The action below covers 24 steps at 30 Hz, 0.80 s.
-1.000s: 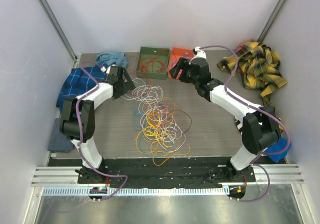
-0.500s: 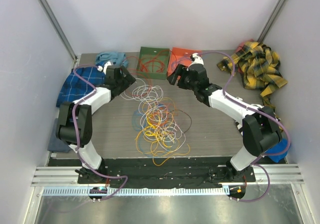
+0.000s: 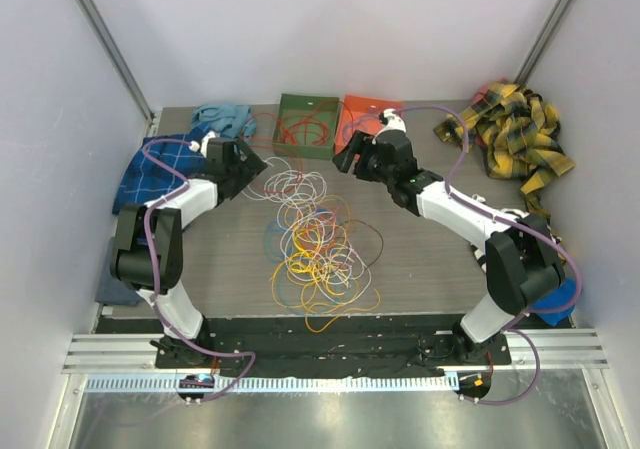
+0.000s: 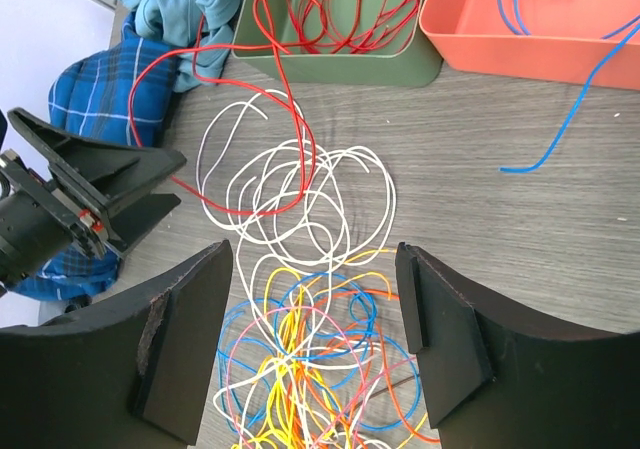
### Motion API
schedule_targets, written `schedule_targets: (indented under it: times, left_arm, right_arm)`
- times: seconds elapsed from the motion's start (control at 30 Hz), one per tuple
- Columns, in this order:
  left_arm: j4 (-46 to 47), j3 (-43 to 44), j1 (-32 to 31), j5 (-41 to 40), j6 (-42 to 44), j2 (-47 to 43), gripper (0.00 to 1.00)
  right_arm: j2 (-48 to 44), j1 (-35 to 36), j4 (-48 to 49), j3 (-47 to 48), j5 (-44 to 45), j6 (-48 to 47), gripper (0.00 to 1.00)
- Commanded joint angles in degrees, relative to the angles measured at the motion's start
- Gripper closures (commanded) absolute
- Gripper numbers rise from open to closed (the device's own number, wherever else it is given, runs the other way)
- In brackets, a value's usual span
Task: Untangle the cables
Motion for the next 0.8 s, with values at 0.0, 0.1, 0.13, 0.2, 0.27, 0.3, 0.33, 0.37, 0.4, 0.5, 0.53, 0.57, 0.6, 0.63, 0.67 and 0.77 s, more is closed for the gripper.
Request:
schedule_targets:
  times: [0.0,0.1,0.13,0.2,0.27,0.3,0.33,0.37,0.4,0.5,0.53,0.57,0.6,0.63,0.67,0.77]
  left_arm:
    - [2.93,2.9,1.56,0.1,-0.41,2.19,0.02]
    - [6.97,5.44,2.44,1.42,-1.81,5.36,0.0]
    - [7.59,6.67,2.53,1.69,-1.99,7.63,0.0]
    - [7.24,10.53,2.79,1.51,-2.17,9.49,0.0]
    - [7.42,12.47,2.97,2.04,-2.08,11.96,0.0]
    - [7.42,14.05,3.06,2.04,-2.08,12.49,0.02]
    - [7.59,14.24,3.15,2.04,-2.17,12.84,0.06]
    - [9.51,14.15,3.15,1.96,-2.17,12.84,0.11]
    - [10.48,13.63,3.23,3.69,-2.08,12.67,0.22]
    - [11.9,14.67,3.41,3.8,-1.91,13.19,0.27]
    - [11.81,15.37,3.5,4.24,-1.82,13.72,0.3]
    - [11.81,16.16,3.59,4.67,-1.82,14.94,0.43]
    - [11.99,17.13,3.76,6.33,-1.99,15.65,0.58]
    - [12.33,18.44,3.85,7.39,-2.34,16.18,0.74]
    - [12.95,18.89,4.2,8.62,-3.04,16.44,1.0]
    - [18.3,17.58,4.38,10.3,-6.64,14.0,1.0]
  right_arm:
    - [-2.71,0.36,2.37,-1.01,0.15,0.12,0.26]
    - [-2.97,0.36,2.02,-1.54,0.41,-0.06,0.26]
    - [-2.97,0.45,1.84,-1.54,0.41,-0.24,0.26]
    - [-2.89,0.45,1.49,-1.72,0.59,-0.5,0.26]
    - [-2.63,0.45,1.31,-1.89,0.85,-0.59,0.26]
    - [-2.45,0.54,1.31,-1.89,0.85,-0.76,0.26]
    - [-2.19,0.54,1.23,-1.81,0.94,-0.76,0.26]
    - [-2.1,0.45,1.22,-1.89,0.94,-0.85,0.26]
    - [-1.66,0.45,1.31,-1.81,0.85,-0.85,0.26]
    - [-1.22,0.45,1.49,-1.72,0.68,-0.85,0.26]
    - [-1.13,0.45,1.58,-1.72,0.67,-0.85,0.26]
    - [-1.04,0.45,1.58,-1.72,0.67,-0.85,0.26]
    - [-1.13,0.54,1.58,-1.72,0.59,-0.77,0.26]
    - [-1.22,0.45,1.49,-1.72,0.59,-0.85,0.26]
    - [-1.3,0.45,1.23,-1.8,0.67,-1.11,0.26]
    - [-2.09,0.45,0.87,-1.98,1.03,-1.38,0.26]
